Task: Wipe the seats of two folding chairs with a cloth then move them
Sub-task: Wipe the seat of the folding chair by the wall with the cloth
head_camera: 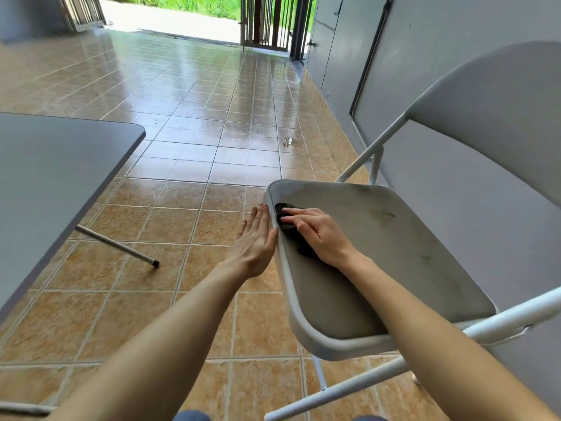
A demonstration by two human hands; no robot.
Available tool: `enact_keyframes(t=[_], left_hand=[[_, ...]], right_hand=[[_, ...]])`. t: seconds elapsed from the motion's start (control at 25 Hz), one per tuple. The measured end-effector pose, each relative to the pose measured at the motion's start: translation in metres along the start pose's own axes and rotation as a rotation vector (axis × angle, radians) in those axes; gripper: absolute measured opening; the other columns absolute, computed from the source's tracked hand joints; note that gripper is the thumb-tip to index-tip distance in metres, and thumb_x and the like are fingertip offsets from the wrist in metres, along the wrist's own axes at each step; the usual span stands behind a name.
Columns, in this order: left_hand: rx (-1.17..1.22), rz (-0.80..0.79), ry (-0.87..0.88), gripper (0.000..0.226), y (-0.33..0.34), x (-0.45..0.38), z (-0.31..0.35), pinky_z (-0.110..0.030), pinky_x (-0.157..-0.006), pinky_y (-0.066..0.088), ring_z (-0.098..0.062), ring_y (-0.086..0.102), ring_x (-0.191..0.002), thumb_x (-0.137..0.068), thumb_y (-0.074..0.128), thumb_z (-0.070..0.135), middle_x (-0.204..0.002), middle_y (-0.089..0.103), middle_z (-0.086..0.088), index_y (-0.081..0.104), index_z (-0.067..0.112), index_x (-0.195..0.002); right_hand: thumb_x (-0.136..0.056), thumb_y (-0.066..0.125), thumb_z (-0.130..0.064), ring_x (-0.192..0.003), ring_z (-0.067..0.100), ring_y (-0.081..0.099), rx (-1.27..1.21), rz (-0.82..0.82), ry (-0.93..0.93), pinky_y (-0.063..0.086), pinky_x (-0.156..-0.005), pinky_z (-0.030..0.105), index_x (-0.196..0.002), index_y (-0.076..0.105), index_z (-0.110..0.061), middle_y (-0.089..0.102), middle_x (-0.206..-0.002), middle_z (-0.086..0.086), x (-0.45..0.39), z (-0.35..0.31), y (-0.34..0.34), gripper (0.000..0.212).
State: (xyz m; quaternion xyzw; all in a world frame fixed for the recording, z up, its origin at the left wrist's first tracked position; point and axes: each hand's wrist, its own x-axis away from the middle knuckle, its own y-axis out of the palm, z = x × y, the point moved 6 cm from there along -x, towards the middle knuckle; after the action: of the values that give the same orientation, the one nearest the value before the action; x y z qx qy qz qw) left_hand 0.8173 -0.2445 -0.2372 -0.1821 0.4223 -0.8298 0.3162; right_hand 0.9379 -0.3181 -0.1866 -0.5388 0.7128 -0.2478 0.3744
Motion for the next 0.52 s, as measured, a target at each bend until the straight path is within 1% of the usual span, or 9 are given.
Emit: enact_keyframes(t=[0.08,0.16,0.28,0.36,0.44,0.52], left_hand=[[-0.029,0.017,-0.025,0.06,-0.005,-0.016,0.002,-0.031,-0.122,-0.008,-0.009,-0.016,-0.148,-0.102,0.015,0.033,-0.162,-0.014,-0.001,-0.009,0.012,-0.153],[-0.068,0.038,-0.026,0.06,-0.007,-0.026,0.005,-0.03,-0.122,-0.008,-0.009,-0.016,-0.148,-0.102,0.016,0.031,-0.162,-0.014,0.0,-0.009,0.012,-0.153],[-0.084,0.058,-0.015,0.06,-0.006,-0.031,0.004,-0.027,-0.119,-0.01,-0.008,-0.016,-0.148,-0.102,0.016,0.031,-0.162,-0.014,0.0,-0.007,0.013,-0.154],[-0.115,0.049,-0.005,0.06,-0.004,-0.031,0.002,-0.026,-0.118,-0.011,-0.008,-0.016,-0.148,-0.101,0.014,0.034,-0.162,-0.014,0.001,-0.007,0.014,-0.154],[-0.145,0.061,0.007,0.062,-0.004,-0.032,0.001,-0.028,-0.119,-0.011,-0.008,-0.016,-0.148,-0.099,0.011,0.037,-0.162,-0.014,0.001,-0.008,0.015,-0.154],[-0.156,0.059,0.006,0.061,-0.004,-0.035,-0.001,-0.028,-0.12,-0.011,-0.008,-0.016,-0.148,-0.1,0.011,0.037,-0.162,-0.015,0.002,-0.008,0.015,-0.153]], right_hand=[[-0.094,0.052,-0.025,-0.125,0.014,0.051,0.088,0.022,-0.029,0.034,-0.109,0.025,-0.12,0.068,-0.016,0.061,-0.133,-0.002,-0.027,0.008,0.002,0.032],[-0.091,0.059,-0.018,-0.123,0.018,0.054,0.125,0.035,-0.028,0.036,-0.108,0.027,-0.121,0.067,-0.014,0.063,-0.131,0.001,-0.058,0.018,0.003,0.031],[-0.087,0.062,-0.016,-0.113,0.025,0.059,0.184,0.073,-0.02,0.044,-0.101,0.037,-0.109,0.073,-0.013,0.069,-0.119,0.004,-0.096,0.035,0.001,0.024],[-0.086,0.061,-0.015,-0.103,0.03,0.062,0.216,0.155,0.09,0.048,-0.092,0.039,-0.1,0.073,-0.013,0.072,-0.107,0.008,-0.108,0.059,-0.014,0.018],[-0.087,0.058,-0.014,-0.097,0.034,0.062,0.287,0.283,0.284,0.049,-0.087,0.039,-0.094,0.069,-0.012,0.072,-0.096,0.012,-0.102,0.097,-0.046,0.013],[-0.09,0.053,-0.014,-0.097,0.037,0.062,0.387,0.387,0.444,0.049,-0.087,0.04,-0.093,0.067,-0.011,0.071,-0.096,0.015,-0.084,0.143,-0.082,0.015]])
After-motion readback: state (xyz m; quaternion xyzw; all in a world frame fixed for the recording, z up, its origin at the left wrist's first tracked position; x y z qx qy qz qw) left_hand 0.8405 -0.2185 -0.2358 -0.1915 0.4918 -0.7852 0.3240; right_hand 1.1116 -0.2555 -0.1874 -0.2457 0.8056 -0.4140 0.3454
